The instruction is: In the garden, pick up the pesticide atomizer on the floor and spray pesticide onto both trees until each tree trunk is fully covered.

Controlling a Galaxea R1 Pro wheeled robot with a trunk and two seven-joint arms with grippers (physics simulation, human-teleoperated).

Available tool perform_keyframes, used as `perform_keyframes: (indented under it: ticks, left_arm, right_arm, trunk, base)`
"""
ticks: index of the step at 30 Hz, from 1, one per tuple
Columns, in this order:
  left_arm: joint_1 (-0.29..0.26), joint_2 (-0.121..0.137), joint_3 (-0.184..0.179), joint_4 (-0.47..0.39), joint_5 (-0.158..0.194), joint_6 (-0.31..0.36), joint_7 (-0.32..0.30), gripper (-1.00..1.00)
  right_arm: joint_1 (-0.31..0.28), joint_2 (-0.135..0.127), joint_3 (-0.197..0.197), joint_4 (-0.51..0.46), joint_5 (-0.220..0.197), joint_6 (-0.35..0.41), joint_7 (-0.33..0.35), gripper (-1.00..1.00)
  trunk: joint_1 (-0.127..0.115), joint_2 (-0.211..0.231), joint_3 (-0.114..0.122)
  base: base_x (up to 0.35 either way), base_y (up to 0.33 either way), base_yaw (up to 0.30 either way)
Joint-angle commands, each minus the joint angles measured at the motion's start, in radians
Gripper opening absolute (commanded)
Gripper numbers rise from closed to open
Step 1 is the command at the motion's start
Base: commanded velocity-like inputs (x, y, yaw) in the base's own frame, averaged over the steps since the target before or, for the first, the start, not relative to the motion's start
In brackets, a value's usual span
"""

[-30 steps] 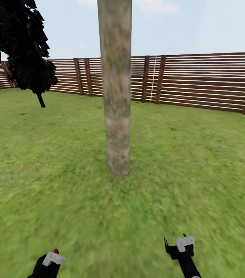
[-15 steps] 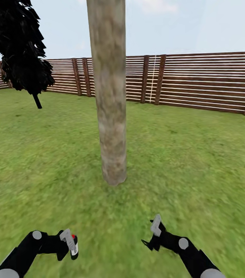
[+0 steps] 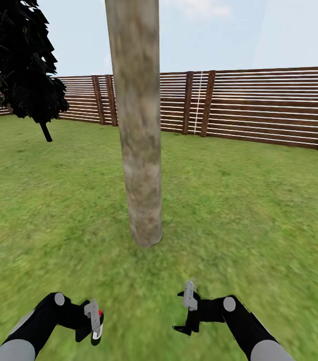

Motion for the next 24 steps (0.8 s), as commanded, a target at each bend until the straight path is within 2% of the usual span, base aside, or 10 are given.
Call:
perform_keyframes:
  ticks: [1, 2, 6, 8, 10, 11, 14, 18, 24]
  left_arm:
    - [0.000, 0.000, -0.013, 0.002, 0.000, 0.002, -0.002, -1.00]
    - [0.000, 0.000, -0.020, 0.004, 0.001, 0.002, -0.003, -1.00]
    - [-0.001, -0.003, -0.028, 0.006, 0.000, 0.000, -0.003, -1.00]
    - [-0.001, -0.022, -0.044, 0.006, -0.002, 0.001, -0.003, -1.00]
    - [-0.002, -0.032, -0.081, 0.006, -0.001, 0.004, -0.003, -1.00]
    - [-0.002, -0.047, -0.099, 0.006, -0.002, 0.005, -0.002, -1.00]
    - [-0.002, -0.080, -0.111, 0.002, -0.011, 0.005, -0.002, -1.00]
    - [-0.002, -0.108, -0.138, -0.003, -0.041, 0.007, 0.001, -1.00]
    - [-0.002, -0.138, -0.143, -0.006, -0.044, 0.005, 0.003, -1.00]
  right_arm:
    - [0.000, 0.001, 0.032, -0.002, -0.002, 0.001, 0.007, 1.00]
    - [0.000, 0.005, 0.053, -0.003, -0.003, 0.001, 0.010, -1.00]
    - [0.000, 0.028, 0.068, -0.005, -0.002, 0.001, 0.014, -1.00]
    - [0.000, 0.041, 0.069, -0.006, -0.002, 0.001, 0.015, -1.00]
    - [0.000, 0.066, 0.070, -0.010, 0.000, 0.001, 0.015, -1.00]
    - [0.000, 0.080, 0.070, -0.018, 0.000, 0.001, 0.016, -1.00]
    - [0.000, 0.096, 0.071, -0.026, 0.000, 0.001, 0.017, -1.00]
    - [0.000, 0.111, 0.072, -0.026, 0.000, 0.001, 0.017, -1.00]
    - [0.000, 0.120, 0.072, -0.026, 0.000, 0.000, 0.022, -1.00]
  trunk:
    - [0.000, 0.000, 0.000]
    - [0.000, 0.000, 0.000]
    - [0.000, 0.000, 0.000]
    - [0.000, 0.000, 0.000]
    - [0.000, 0.000, 0.000]
    - [0.000, 0.000, 0.000]
    - [0.000, 0.000, 0.000]
    - [0.000, 0.000, 0.000]
    - [0.000, 0.000, 0.000]
  base:
    - [0.000, 0.000, 0.000]
    - [0.000, 0.000, 0.000]
    - [0.000, 0.000, 0.000]
    - [0.000, 0.000, 0.000]
    - [0.000, 0.000, 0.000]
    - [0.000, 0.000, 0.000]
    - [0.000, 0.000, 0.000]
    - [0.000, 0.000, 0.000]
    - [0.000, 0.000, 0.000]
